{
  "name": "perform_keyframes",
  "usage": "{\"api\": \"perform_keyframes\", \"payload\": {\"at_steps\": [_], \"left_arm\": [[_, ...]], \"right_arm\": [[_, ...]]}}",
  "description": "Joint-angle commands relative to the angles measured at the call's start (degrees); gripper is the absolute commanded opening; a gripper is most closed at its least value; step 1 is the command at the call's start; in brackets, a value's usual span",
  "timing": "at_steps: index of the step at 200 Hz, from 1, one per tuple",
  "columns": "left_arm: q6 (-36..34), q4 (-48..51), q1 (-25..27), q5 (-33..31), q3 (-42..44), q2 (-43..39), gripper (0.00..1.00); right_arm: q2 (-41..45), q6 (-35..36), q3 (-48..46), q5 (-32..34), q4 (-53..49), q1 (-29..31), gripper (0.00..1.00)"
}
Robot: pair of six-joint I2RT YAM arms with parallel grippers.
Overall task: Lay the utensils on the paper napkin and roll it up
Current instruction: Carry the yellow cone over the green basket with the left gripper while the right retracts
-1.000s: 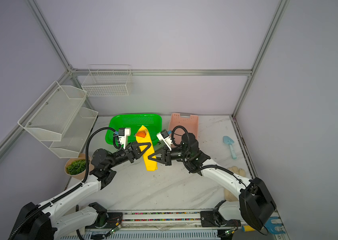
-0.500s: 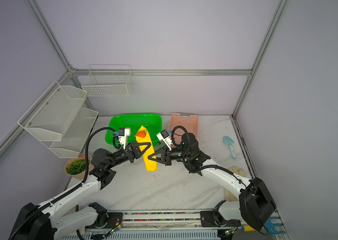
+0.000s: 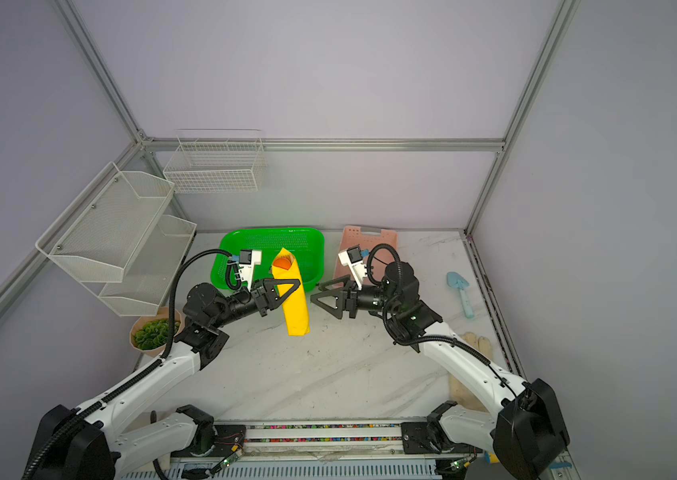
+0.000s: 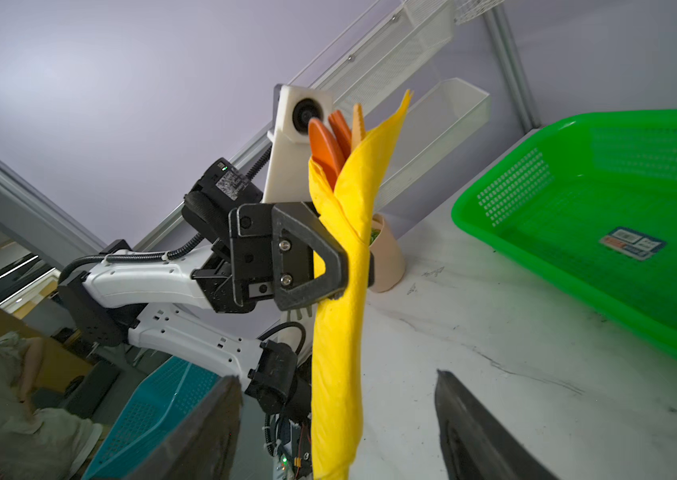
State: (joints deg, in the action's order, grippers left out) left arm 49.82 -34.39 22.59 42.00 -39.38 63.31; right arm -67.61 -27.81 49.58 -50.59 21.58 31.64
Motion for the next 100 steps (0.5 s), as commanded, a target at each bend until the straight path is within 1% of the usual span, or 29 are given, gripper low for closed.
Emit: {"api": "perform_keyframes", "payload": {"at_steps": [1, 14, 34, 78, 82, 100], "left_arm": [[-2.6, 1.1, -2.0, 2.3, -7.3, 1.5, 0.0], [-3.3, 2.4, -3.1, 2.5, -9.3, 2.7, 0.0], [-6.2, 7.5, -5.0, 2.5, -13.6, 5.4, 0.0], [-14.6, 21.7, -9.4, 3.5, -28.3, 17.1, 0.0], [-15.2, 23.0, -9.9, 3.6, -29.6, 20.0, 0.0], [-16.5, 26.5, -12.2, 4.4, -35.1, 26.7, 0.0]], "right_arm": [[1.5, 1.0, -1.1, 5.0, -4.7, -2.2, 0.76], [1.5, 2.4, -0.5, 9.1, -8.2, -2.5, 0.76], [0.8, 3.9, 0.7, 14.6, -12.4, -2.8, 0.76], [0.2, 4.3, 2.2, 15.5, -12.8, -3.2, 0.76], [0.1, 4.3, 2.3, 15.4, -12.8, -3.2, 0.76], [0.2, 4.3, 2.6, 15.2, -12.9, -3.4, 0.76]]}}
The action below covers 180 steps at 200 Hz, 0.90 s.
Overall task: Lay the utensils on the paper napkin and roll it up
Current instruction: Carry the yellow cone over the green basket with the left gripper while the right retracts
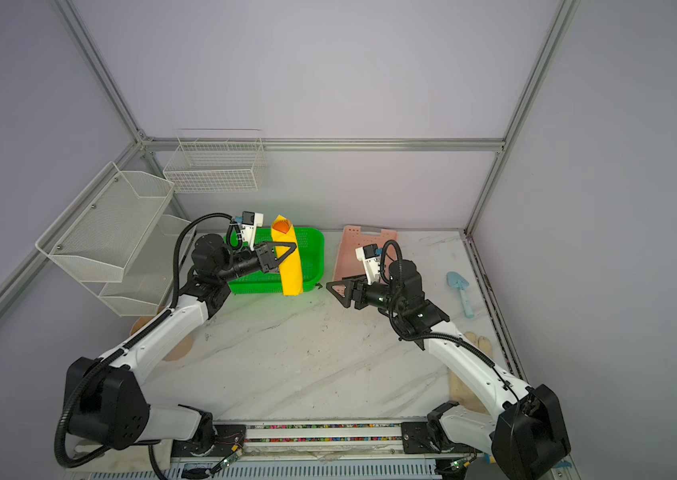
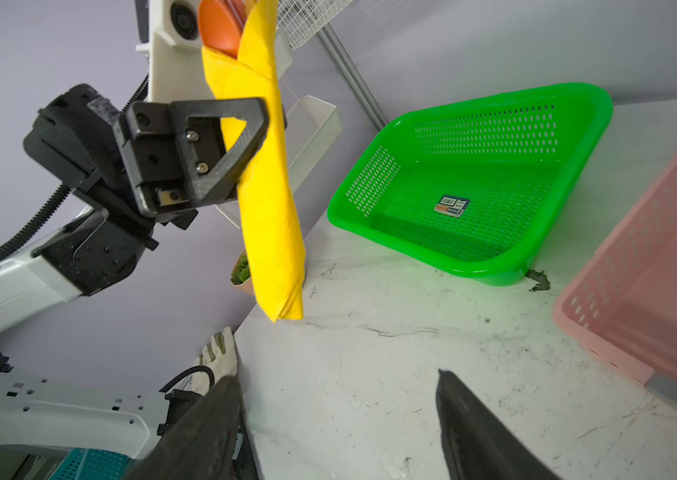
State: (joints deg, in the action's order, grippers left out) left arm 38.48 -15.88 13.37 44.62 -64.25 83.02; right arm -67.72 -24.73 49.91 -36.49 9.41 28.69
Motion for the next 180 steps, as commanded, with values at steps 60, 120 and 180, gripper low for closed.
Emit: {"api": "perform_keyframes", "payload": {"at_steps": [60, 120, 180], "left_arm": [[-7.6, 14.8, -6.4, 5.1, -25.4, 26.1, 0.0], [-10.4, 22.8, -8.0, 5.7, -38.8, 38.4, 0.0], [-10.0, 23.3, -7.5, 5.7, -42.2, 44.8, 0.0]], "right_arm": [[1.2, 1.6, 2.7, 0.3, -1.2, -0.8, 0.75], [0.7, 1.6, 2.3, -0.4, -1.2, -1.1, 0.74], [-0.2, 1.7, 2.5, -0.5, -1.1, -1.3, 0.74]]}}
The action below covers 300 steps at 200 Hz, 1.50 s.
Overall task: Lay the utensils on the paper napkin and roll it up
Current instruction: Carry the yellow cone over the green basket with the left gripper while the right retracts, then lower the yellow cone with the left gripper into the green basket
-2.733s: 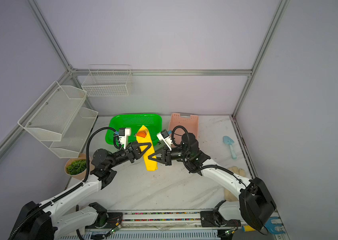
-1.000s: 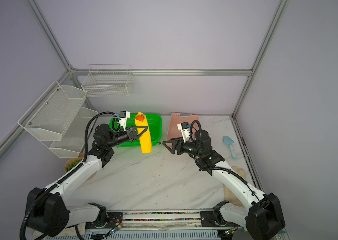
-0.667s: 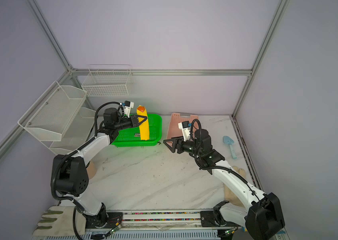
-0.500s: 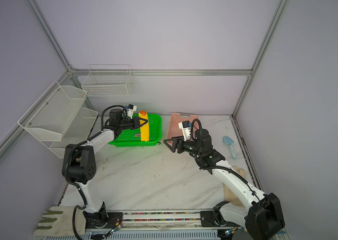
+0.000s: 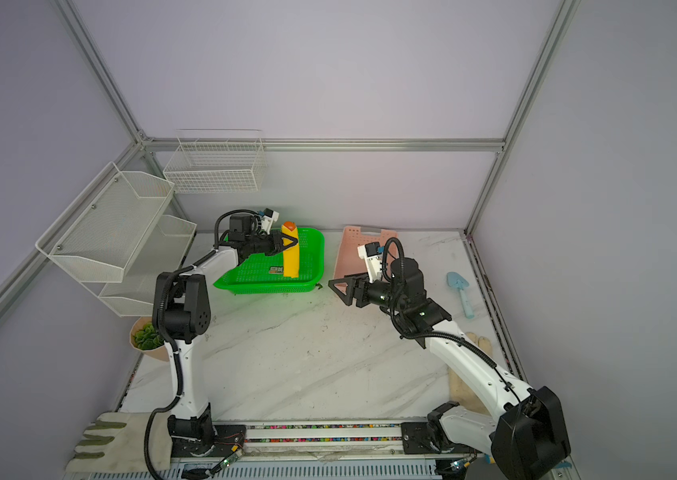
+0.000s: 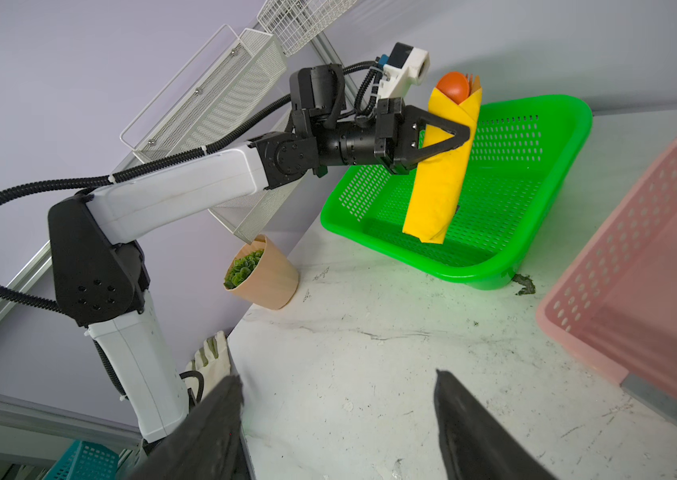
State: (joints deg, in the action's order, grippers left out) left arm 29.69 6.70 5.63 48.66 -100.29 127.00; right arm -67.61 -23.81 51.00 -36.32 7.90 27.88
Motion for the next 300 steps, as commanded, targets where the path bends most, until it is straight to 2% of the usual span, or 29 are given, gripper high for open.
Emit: {"api": "perform_keyframes", "payload": {"at_steps": [1, 70, 176, 273, 300], "left_arm": [[-1.2, 0.8, 0.3, 1.7, -6.2, 0.9, 0.0], [-3.1, 3.4, 2.7, -1.1, -8.0, 4.7, 0.0], [-2.2, 5.2, 4.3, -2.9, -11.5, 10.6, 0.0], [-3.4, 8.6, 4.6, -4.8, -14.3, 14.2, 0.13], [-3.9, 10.1, 4.6, -5.1, -15.3, 14.8, 0.22]], "right_arm": [[-0.3, 0.8, 1.3, -0.7, 0.4, -0.5, 0.74], [-0.9, 1.1, 1.3, -0.8, 0.4, -0.6, 0.73], [-0.8, 0.9, 1.1, -0.7, 0.4, -1.2, 0.73], [-1.0, 0.5, 1.6, -0.6, 0.4, -1.3, 0.73], [-1.0, 0.4, 1.7, -0.6, 0.5, -1.4, 0.73]]}}
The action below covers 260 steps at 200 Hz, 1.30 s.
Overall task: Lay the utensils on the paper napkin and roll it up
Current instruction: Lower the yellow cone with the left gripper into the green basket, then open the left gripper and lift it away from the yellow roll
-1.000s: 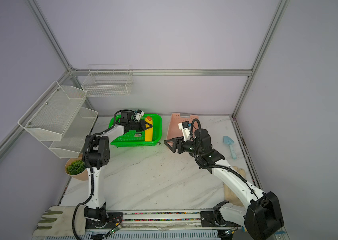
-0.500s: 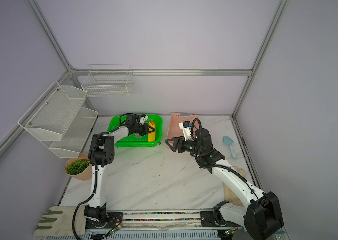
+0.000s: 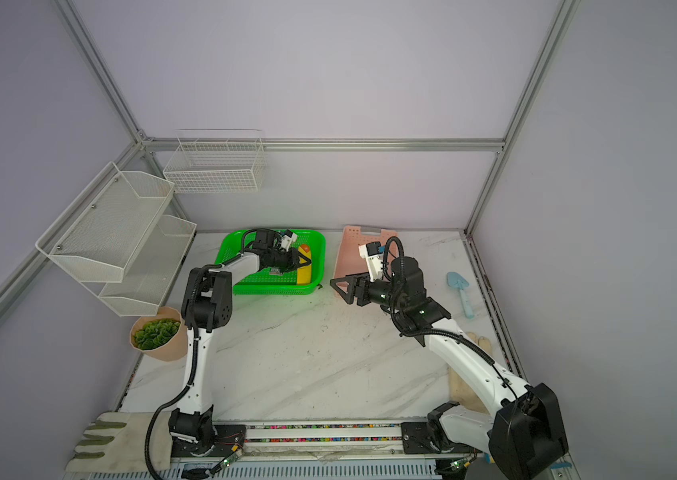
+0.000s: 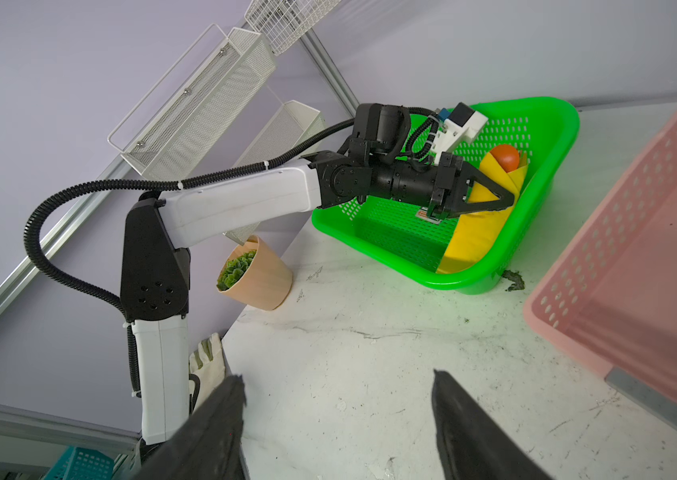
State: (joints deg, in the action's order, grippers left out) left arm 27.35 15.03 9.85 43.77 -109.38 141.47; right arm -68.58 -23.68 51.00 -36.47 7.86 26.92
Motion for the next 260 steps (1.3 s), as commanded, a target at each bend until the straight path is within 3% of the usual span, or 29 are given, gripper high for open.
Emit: {"api": "perform_keyframes", "payload": {"at_steps": [1, 44, 107, 113, 122, 185, 207, 260], "left_arm": [[-1.6, 1.8, 0.3, -0.3, -6.2, 0.3, 0.22], [-2.0, 2.4, 0.4, -0.7, -6.7, 0.4, 0.31], [-5.2, 5.5, 0.4, -3.4, -7.1, -0.8, 0.55], [-5.6, 5.8, 0.4, -3.6, -7.1, -0.8, 0.66], [-5.9, 6.4, 0.4, -3.7, -7.0, -1.1, 0.72], [-9.5, 9.8, 0.1, -8.8, -6.1, -4.0, 0.89], [-10.5, 11.2, 0.0, -10.3, -6.1, -4.9, 1.0], [-11.9, 12.9, 0.0, -14.9, -5.0, -7.5, 1.0]], "right_arm": [[-0.1, 0.3, 1.7, -0.4, 0.6, -0.4, 0.73], [-0.3, 0.2, 2.2, -0.6, 0.7, -0.4, 0.72], [-0.2, 0.2, 2.1, -1.0, 0.8, -0.5, 0.72], [-0.1, 0.2, 2.0, -1.0, 0.8, -0.5, 0.72], [0.1, 0.1, 2.0, -1.0, 0.7, -0.5, 0.72], [0.3, 0.3, 1.5, -1.4, 0.7, -0.5, 0.72], [0.3, 0.2, 1.4, -1.7, 0.8, -0.5, 0.72], [0.8, 0.1, 1.5, -1.7, 0.6, -0.5, 0.72]]}}
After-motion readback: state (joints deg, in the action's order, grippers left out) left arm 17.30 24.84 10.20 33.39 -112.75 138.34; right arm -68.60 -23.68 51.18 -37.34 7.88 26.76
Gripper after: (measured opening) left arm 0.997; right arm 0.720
